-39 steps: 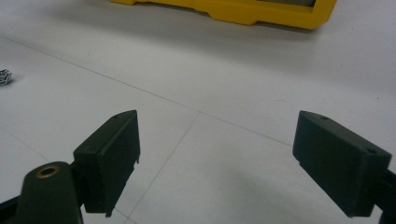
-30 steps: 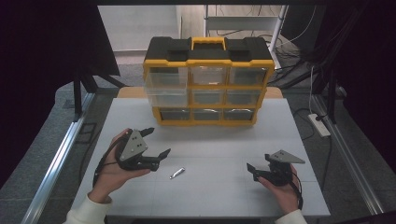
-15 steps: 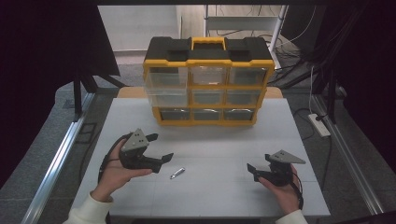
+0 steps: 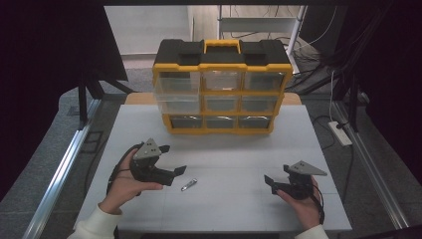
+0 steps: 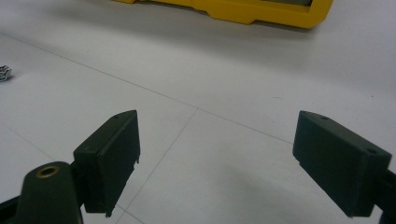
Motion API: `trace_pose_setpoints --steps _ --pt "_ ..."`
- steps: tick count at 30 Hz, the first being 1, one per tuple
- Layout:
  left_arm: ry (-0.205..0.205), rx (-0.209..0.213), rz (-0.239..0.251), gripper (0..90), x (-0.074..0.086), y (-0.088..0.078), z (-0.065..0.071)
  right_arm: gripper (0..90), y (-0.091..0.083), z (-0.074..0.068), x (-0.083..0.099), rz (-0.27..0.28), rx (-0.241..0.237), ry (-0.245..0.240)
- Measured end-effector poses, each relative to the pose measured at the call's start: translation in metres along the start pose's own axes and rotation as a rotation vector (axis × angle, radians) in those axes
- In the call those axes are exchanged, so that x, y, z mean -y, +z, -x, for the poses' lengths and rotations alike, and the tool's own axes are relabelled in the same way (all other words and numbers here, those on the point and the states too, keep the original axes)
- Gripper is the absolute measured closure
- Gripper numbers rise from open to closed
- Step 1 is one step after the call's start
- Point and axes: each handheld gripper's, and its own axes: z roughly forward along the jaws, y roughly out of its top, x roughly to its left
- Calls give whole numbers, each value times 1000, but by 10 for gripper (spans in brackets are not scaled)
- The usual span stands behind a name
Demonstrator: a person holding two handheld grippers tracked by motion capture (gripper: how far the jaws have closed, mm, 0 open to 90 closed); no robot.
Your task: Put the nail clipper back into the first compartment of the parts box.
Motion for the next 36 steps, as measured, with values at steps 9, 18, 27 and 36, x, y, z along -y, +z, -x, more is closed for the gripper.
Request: trace_pose_setpoints --steps 9,18,27,36 --pt "-24 48 -65 148 4 2 2 157 -3 0 2 -2 9 2" --pt "-29 93 -144 186 10 10 1 157 -3 1 3 -13 19 1" --pt "8 76 -191 188 16 24 4 157 -1 1 3 -15 8 -1" --pt "35 64 -225 188 22 38 4 157 0 0 3 -22 10 -5"
